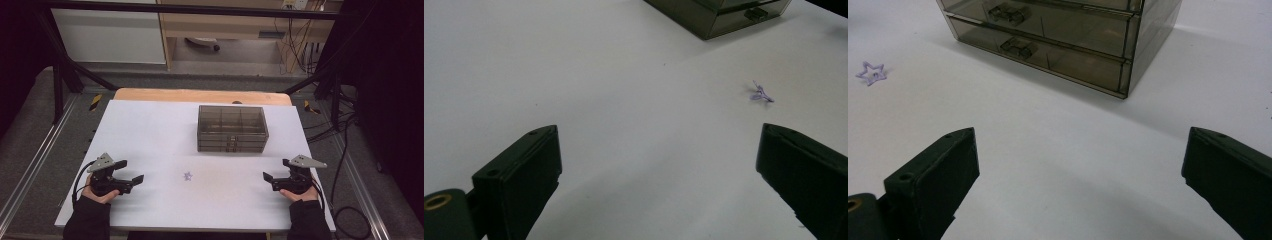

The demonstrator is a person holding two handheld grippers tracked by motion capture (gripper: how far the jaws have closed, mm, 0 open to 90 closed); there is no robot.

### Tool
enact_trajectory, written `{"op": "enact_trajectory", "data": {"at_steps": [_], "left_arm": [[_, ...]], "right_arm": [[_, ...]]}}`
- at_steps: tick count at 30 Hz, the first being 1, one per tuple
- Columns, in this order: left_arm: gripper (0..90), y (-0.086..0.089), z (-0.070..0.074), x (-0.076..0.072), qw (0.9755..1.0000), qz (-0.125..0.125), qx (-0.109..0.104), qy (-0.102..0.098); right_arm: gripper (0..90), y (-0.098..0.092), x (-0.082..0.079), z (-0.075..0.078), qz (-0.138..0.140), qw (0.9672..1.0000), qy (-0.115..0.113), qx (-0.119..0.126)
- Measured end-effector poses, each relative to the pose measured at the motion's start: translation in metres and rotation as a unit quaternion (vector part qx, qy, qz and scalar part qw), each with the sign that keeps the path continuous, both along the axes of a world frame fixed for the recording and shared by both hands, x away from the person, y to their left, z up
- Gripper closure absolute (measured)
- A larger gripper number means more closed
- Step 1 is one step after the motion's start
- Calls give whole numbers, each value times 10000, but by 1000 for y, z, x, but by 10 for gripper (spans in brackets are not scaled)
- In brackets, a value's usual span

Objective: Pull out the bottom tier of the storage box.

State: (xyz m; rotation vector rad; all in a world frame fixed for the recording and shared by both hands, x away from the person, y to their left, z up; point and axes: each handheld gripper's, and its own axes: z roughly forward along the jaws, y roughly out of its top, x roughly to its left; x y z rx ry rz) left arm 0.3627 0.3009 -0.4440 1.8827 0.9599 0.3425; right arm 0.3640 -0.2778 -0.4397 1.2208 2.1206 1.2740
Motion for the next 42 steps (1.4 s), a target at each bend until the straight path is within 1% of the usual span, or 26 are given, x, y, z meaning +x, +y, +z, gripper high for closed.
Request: {"op": "enact_trajectory", "data": {"at_steps": [3,4,8,13,15,16,17,24,26,34,36,37,38,42], "left_arm": [[38,0,0,0,10000,-2,6,-1],[38,0,0,0,10000,-2,1,-2],[38,0,0,0,10000,2,-4,-6],[38,0,0,0,10000,8,-12,-10],[38,0,1,0,10000,8,-11,-11],[38,0,1,0,10000,7,-9,-12],[38,0,1,0,10000,6,-9,-11],[38,0,0,0,10000,3,-3,-1],[38,0,0,0,10000,6,-4,-3],[39,0,0,0,10000,7,1,-2],[38,0,0,0,10000,6,3,-1],[38,0,0,0,10000,10,1,-1],[38,0,0,0,10000,10,1,-1],[39,0,0,0,10000,10,-1,0]], "right_arm": [[26,2,0,0,16,10000,-35,-52],[28,4,1,1,17,9999,-49,-119],[29,9,2,3,25,9997,-88,-244],[29,14,2,4,57,9993,-122,-350],[29,17,3,5,70,9989,-176,-434],[29,17,3,5,70,9989,-176,-434],[29,20,3,6,75,9984,-204,-515],[30,28,4,7,104,9973,-271,-681],[29,32,4,8,150,9962,-325,-793],[30,43,5,10,239,9940,-397,-991],[31,44,5,10,233,9939,-389,-1009],[31,47,6,10,260,9928,-420,-1090],[31,47,6,10,260,9928,-420,-1090],[32,54,7,9,316,9903,-461,-1270]]}}
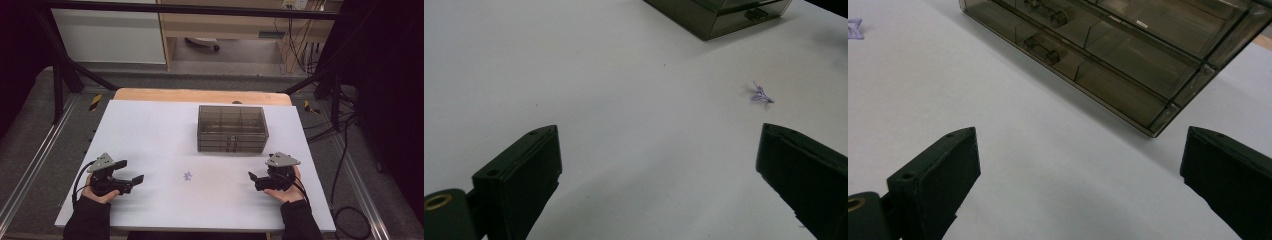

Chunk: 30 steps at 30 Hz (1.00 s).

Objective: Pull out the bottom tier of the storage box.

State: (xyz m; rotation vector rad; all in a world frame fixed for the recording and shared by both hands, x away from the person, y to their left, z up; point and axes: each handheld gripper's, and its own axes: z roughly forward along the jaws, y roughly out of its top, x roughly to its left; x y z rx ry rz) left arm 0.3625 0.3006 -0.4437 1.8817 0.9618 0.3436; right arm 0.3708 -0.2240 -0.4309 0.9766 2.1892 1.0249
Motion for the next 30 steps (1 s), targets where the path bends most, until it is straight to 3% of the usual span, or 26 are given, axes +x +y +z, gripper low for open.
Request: {"op": "enact_trajectory", "data": {"at_steps": [15,30], "left_arm": [[39,0,0,0,10000,13,8,-3],[40,0,0,0,10000,24,13,4]], "right_arm": [[39,18,3,1,152,9980,-181,-582],[52,34,4,3,303,9911,-412,-1229]]}}
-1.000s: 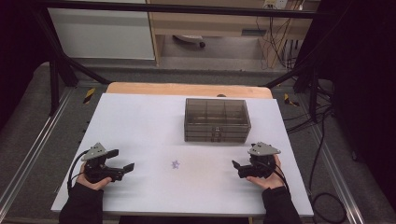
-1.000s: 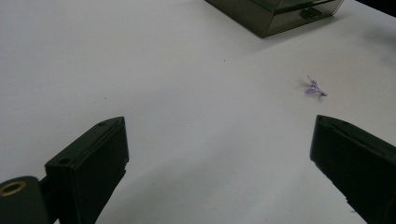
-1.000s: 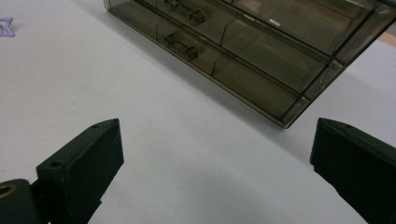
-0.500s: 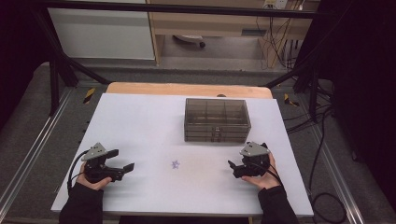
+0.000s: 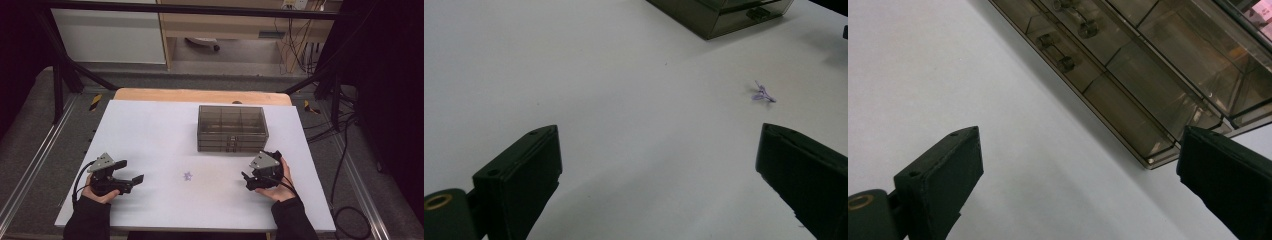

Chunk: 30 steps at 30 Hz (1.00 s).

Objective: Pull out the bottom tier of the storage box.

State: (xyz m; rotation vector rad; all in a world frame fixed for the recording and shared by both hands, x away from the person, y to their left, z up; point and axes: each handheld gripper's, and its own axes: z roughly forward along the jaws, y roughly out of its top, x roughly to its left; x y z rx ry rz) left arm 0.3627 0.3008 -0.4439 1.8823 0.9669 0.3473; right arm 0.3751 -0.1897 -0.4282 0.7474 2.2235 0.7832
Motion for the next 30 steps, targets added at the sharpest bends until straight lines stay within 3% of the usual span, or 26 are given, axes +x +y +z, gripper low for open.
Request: {"op": "enact_trajectory", "data": {"at_steps": [6,14,20,30], "left_arm": [[40,0,0,0,10000,4,5,-3],[40,0,0,0,10000,10,3,-5],[40,0,0,0,10000,16,10,-4],[41,0,0,0,10000,14,6,-11]], "right_arm": [[55,6,1,2,108,9996,-111,-221],[59,17,2,1,324,9968,-323,-657],[63,21,2,-1,379,9950,-405,-830],[86,34,3,-4,512,9875,-661,-1338]]}}
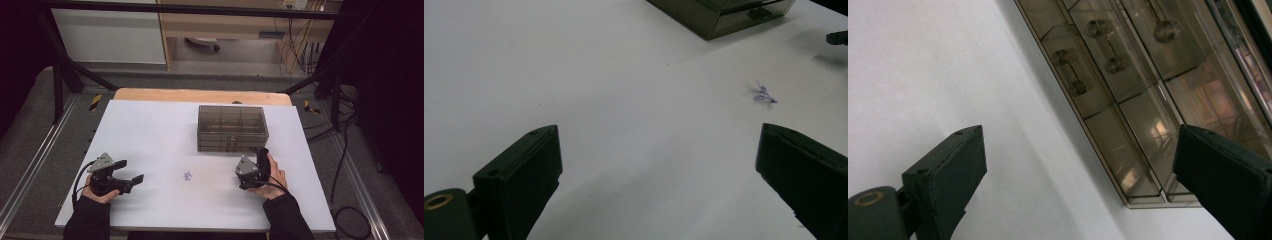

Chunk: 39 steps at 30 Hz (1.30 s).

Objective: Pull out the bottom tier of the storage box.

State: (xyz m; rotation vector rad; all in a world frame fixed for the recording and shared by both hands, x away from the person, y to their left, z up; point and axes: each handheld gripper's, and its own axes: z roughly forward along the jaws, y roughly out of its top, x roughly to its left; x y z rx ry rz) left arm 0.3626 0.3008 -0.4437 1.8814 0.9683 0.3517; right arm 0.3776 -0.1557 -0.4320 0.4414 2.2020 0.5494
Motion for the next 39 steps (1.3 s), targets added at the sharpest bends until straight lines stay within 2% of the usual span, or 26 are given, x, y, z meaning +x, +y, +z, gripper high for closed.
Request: {"op": "enact_trajectory", "data": {"at_steps": [16,19,23,25,32,33,39], "left_arm": [[42,0,0,0,10000,-1,2,-5],[42,0,0,0,10000,2,1,-1],[42,0,0,0,10000,2,3,-1],[42,0,0,0,10000,2,3,-1],[42,0,0,0,10000,2,2,-2],[42,0,0,0,10000,5,4,-1],[43,0,0,0,10000,6,5,-3]], "right_arm": [[197,10,1,-8,189,9980,-357,-491],[220,13,2,-11,245,9962,-474,-682],[238,15,3,-15,262,9952,-541,-777],[263,17,4,-17,317,9933,-642,-907],[315,19,4,-19,348,9912,-811,-987],[335,20,4,-20,373,9898,-877,-1061],[368,21,4,-23,401,9872,-1019,-1164]]}}
